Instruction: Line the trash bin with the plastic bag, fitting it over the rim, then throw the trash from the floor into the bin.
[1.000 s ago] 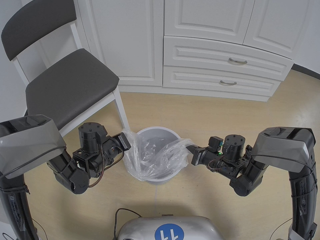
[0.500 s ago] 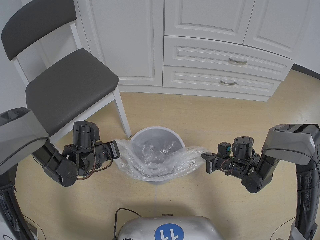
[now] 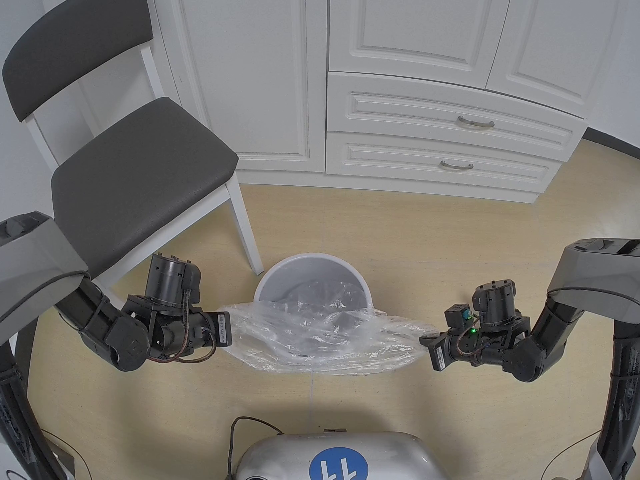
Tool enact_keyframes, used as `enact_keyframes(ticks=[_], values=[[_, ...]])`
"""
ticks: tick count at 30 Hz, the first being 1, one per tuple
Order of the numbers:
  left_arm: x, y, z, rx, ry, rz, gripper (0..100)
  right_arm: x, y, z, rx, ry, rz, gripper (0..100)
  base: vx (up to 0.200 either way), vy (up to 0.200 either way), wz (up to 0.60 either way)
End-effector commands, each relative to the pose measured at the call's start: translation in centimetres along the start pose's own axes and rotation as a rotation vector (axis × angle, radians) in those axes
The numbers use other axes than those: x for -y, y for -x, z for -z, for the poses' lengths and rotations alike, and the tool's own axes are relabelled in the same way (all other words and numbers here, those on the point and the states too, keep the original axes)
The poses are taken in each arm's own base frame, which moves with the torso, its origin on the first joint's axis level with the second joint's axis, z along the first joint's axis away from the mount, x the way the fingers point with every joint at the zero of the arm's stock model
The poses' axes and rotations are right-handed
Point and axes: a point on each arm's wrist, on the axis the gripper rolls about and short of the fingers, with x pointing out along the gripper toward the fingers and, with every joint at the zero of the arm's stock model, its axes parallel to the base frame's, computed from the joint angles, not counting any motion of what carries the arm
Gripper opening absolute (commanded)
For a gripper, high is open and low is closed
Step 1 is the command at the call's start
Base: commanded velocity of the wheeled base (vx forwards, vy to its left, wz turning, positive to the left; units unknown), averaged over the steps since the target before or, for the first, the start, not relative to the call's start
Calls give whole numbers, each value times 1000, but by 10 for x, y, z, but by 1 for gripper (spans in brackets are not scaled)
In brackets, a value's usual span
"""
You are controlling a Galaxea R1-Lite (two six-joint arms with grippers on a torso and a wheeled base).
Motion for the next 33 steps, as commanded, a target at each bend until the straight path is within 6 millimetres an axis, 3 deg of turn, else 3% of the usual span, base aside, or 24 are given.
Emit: enact_keyframes(ticks=[1,14,25,33], values=[[-2,1,3,-34,-24,-12,0,-4,11,-5,-3,26,-4,0,0,0,0],[-5,-10,21,-158,-76,-43,0,-20,11,6,-127,88,5,0,0,0,0],[-4,-46,30,-174,-52,-56,0,-18,-15,13,-106,84,33,0,0,0,0],[-2,-65,18,-56,60,-44,0,-13,-34,20,19,92,70,0,0,0,0]])
